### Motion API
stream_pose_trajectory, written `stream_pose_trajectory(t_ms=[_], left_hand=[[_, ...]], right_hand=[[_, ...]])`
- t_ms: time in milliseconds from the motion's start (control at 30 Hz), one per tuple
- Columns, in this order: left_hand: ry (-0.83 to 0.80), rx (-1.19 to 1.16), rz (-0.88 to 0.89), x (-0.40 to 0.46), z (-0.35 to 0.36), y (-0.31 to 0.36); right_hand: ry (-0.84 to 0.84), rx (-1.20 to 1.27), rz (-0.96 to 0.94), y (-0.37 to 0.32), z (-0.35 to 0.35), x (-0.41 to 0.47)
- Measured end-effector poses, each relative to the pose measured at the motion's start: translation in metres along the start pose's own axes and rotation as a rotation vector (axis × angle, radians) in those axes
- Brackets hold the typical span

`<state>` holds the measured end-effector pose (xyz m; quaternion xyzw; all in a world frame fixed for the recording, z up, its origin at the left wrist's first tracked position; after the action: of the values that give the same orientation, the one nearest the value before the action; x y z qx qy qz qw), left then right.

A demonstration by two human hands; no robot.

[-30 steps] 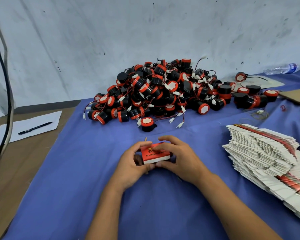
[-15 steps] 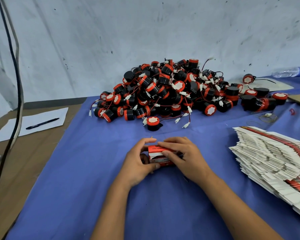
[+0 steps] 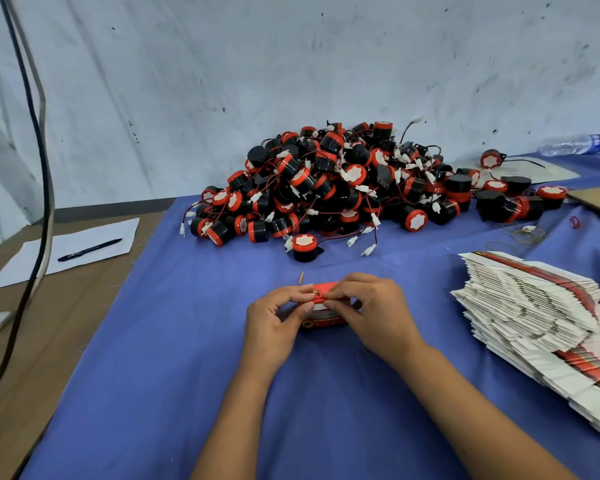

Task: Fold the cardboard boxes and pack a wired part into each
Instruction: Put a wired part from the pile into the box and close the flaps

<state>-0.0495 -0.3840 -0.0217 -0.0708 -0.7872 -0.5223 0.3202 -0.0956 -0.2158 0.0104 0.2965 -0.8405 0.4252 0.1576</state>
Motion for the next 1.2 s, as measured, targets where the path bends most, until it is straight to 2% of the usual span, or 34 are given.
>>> stream_pose_trajectory(t_ms=[100, 233, 367, 433, 533, 633, 767, 900, 1000, 1200], left_hand=[[0.001, 0.072, 0.043, 0.000, 0.002, 0.008], [-0.084, 0.051, 0.067, 0.001, 0.005, 0.010], [-0.118, 0.087, 0.070, 0.000, 0.004, 0.012], [-0.131, 0.205, 0.119, 0.002, 0.005, 0.019], [-0.163, 0.457, 0.285, 0.006, 0.008, 0.037], [-0.191, 0.562, 0.325, 0.006, 0.017, 0.045], [-0.233, 0.538, 0.286, -0.002, 0.019, 0.037], [-0.244, 0.416, 0.134, -0.006, 0.019, 0.018], [-0.219, 0.415, 0.144, -0.003, 0.022, 0.018], [-0.211, 0.309, 0.089, -0.002, 0.024, 0.009]], right_hand=[[-0.034, -0.017, -0.014, 0.000, -0.004, 0.005], [-0.111, -0.033, -0.050, 0.001, -0.001, 0.003], [-0.067, -0.021, -0.011, 0.006, -0.008, 0.003], [-0.046, -0.036, -0.014, 0.005, -0.011, 0.004], [-0.062, -0.123, -0.075, -0.003, -0.009, 0.004], [-0.089, -0.148, -0.074, -0.003, -0.008, 0.007], [-0.126, -0.232, -0.092, -0.009, 0.000, 0.011], [-0.104, -0.310, -0.164, -0.020, 0.006, 0.010], [-0.075, -0.275, -0.155, -0.013, 0.006, -0.002], [-0.141, -0.145, -0.090, 0.005, 0.005, -0.021]])
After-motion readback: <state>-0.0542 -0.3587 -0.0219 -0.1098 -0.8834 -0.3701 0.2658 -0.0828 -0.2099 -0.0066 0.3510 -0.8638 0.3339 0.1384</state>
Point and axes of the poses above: each hand's wrist, its own x-axis towards the middle knuckle, its own z-axis out of the palm, y = z × x, the point moved 10 cm from there along x, towards the middle knuckle, and after that the axes turned 11 degrees about z, right-handed, at the moved point
